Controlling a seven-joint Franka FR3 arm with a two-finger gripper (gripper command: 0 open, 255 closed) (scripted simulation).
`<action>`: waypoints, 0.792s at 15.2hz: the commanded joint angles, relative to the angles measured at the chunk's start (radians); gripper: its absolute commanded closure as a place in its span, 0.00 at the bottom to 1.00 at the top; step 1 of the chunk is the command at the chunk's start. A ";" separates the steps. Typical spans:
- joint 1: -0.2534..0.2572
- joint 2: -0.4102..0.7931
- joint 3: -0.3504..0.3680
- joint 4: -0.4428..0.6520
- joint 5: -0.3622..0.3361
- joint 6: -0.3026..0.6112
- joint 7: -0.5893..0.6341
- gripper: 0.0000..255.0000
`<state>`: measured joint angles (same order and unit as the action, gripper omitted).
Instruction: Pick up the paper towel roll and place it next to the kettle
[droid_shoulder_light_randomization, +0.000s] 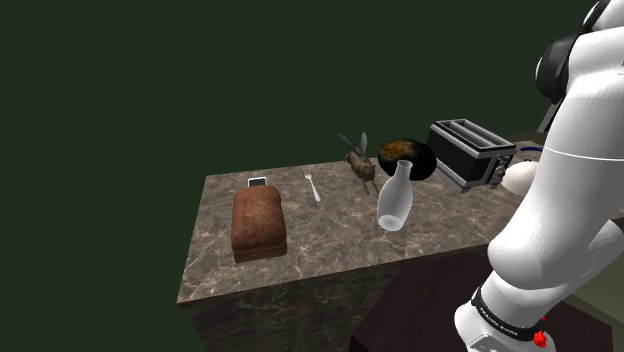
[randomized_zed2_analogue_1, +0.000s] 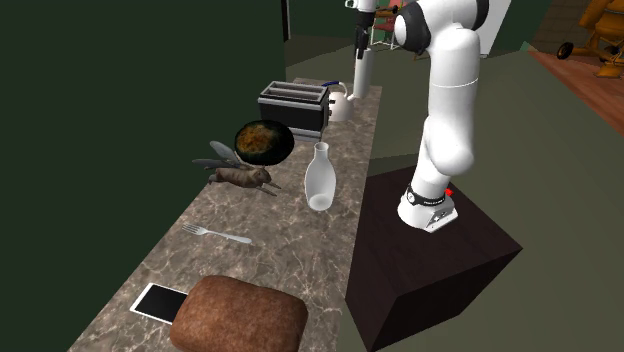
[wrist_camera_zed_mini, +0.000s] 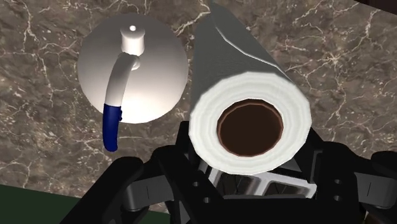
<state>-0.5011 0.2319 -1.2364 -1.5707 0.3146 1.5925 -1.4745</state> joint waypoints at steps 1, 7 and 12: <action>0.008 -0.002 -0.001 -0.028 -0.001 0.027 -0.001 1.00; 0.029 -0.008 -0.002 -0.115 -0.004 0.109 -0.008 1.00; 0.034 -0.002 0.002 -0.178 0.006 0.173 -0.020 1.00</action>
<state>-0.4704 0.2307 -1.2340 -1.7342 0.3203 1.7513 -1.4927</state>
